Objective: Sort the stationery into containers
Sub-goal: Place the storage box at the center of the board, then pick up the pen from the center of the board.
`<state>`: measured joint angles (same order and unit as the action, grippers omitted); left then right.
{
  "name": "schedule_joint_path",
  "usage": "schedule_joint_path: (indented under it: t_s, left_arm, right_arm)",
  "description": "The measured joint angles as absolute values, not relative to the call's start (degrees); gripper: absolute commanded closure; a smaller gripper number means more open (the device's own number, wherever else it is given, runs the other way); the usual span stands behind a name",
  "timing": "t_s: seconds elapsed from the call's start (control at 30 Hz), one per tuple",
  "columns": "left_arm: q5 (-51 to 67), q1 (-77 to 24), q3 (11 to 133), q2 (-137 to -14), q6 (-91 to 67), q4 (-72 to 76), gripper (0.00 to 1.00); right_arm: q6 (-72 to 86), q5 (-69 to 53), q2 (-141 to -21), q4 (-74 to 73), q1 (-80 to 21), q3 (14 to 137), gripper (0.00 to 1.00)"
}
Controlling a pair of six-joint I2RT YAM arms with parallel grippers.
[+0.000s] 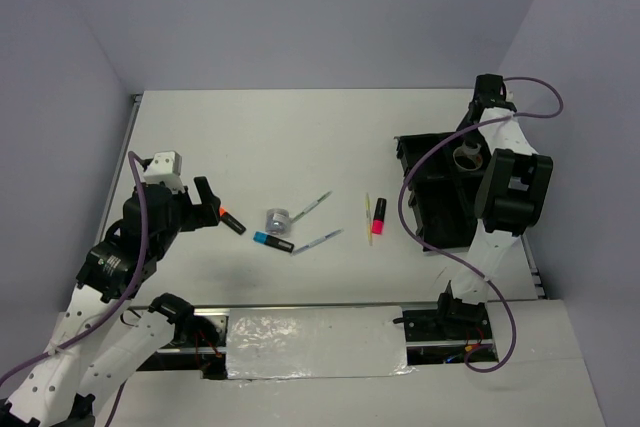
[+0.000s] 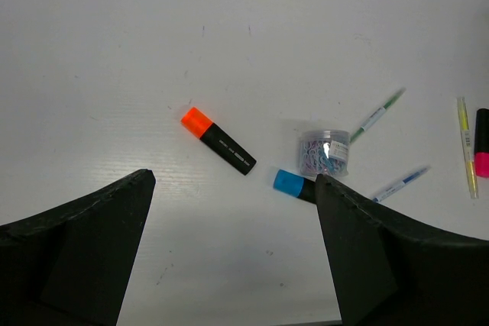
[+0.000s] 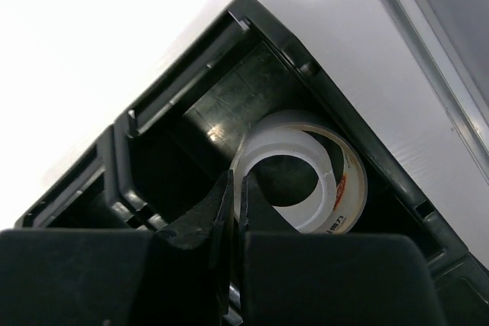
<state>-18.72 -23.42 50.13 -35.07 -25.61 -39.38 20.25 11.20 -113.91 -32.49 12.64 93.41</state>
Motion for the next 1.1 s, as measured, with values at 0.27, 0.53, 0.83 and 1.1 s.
schedule_joint_path:
  t_s: [0.27,0.53,0.83,1.1]
  left_arm:
    - [-18.7,-23.5,50.1,-35.0,-25.6,-39.4,0.01]
    - [-18.7,-23.7,50.1,-35.2,-25.6,-39.4,0.01]
    - [-18.8,-23.8,50.1,-35.2,-25.6,-39.4,0.01]
    - [-19.4,-23.8,50.1,-35.9,-25.7,-39.5,0.01]
  right_arm:
    - [21.1,11.2,-113.9,-32.2,13.1,90.5,0.75]
    - [21.6,10.6,-113.7,-31.8,13.3,89.2,0.54]
    - [21.3,9.9,-105.7,-32.2,10.5,87.9,0.51]
    - [18.3,13.4,-86.7,-30.2,-14.9,81.8,0.26]
